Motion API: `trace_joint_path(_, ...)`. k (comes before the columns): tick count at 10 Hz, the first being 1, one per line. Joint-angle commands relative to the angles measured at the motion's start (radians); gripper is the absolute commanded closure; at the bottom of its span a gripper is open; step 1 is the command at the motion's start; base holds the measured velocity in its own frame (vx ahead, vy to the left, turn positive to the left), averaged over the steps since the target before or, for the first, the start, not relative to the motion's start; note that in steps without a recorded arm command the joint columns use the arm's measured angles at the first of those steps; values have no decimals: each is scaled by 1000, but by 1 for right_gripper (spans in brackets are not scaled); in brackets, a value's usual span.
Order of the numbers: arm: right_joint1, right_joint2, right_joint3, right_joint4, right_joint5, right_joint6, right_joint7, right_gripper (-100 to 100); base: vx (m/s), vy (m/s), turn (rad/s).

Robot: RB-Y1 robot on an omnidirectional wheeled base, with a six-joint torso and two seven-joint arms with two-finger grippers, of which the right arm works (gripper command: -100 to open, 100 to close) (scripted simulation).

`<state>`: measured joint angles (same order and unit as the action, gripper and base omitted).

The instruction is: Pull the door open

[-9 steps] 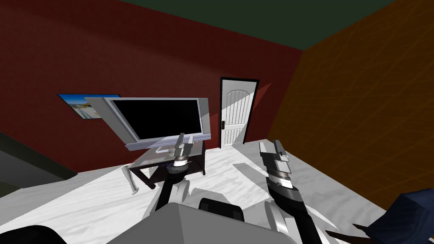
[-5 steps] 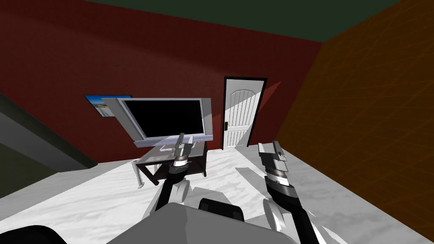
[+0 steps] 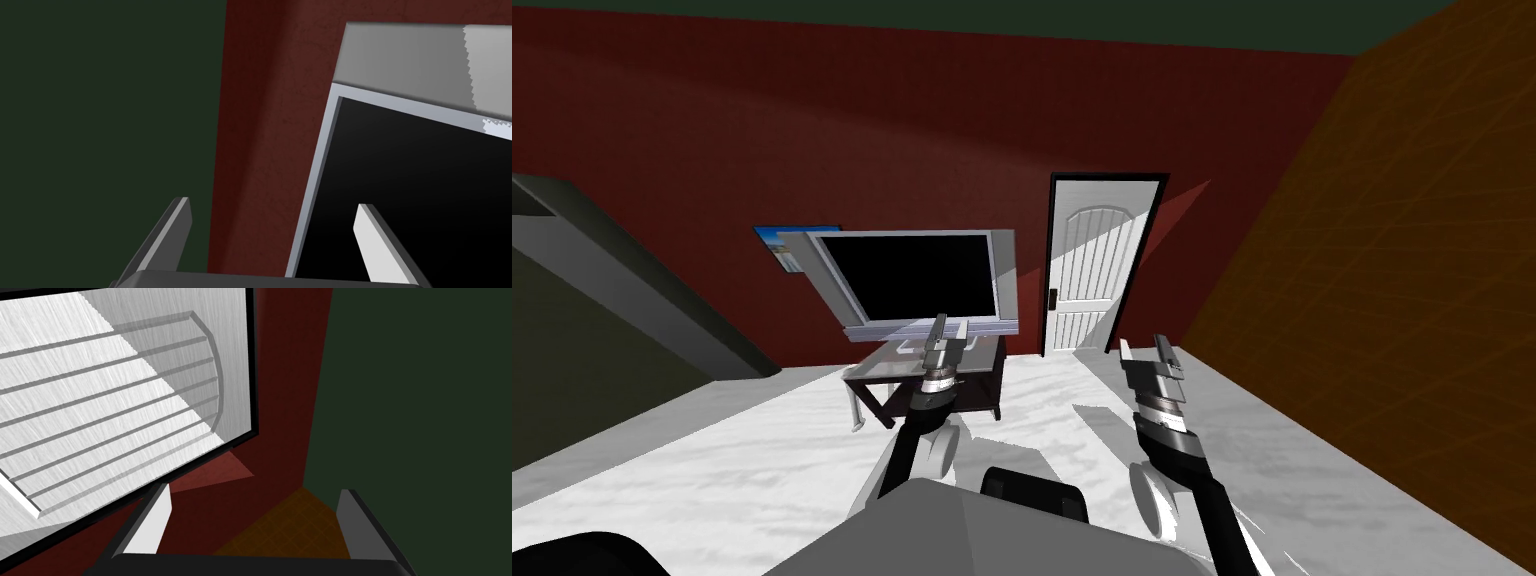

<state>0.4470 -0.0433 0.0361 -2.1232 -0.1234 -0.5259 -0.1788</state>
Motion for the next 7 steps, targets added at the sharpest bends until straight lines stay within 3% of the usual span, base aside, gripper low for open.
trace_joint_path(1, -11, -7, -5, 22, -30, -4, -10, -100, 84, -50, 137)
trace_joint_path(7, -65, -26, -18, 118, -149, -17, -44, -100, 79, -53, 153)
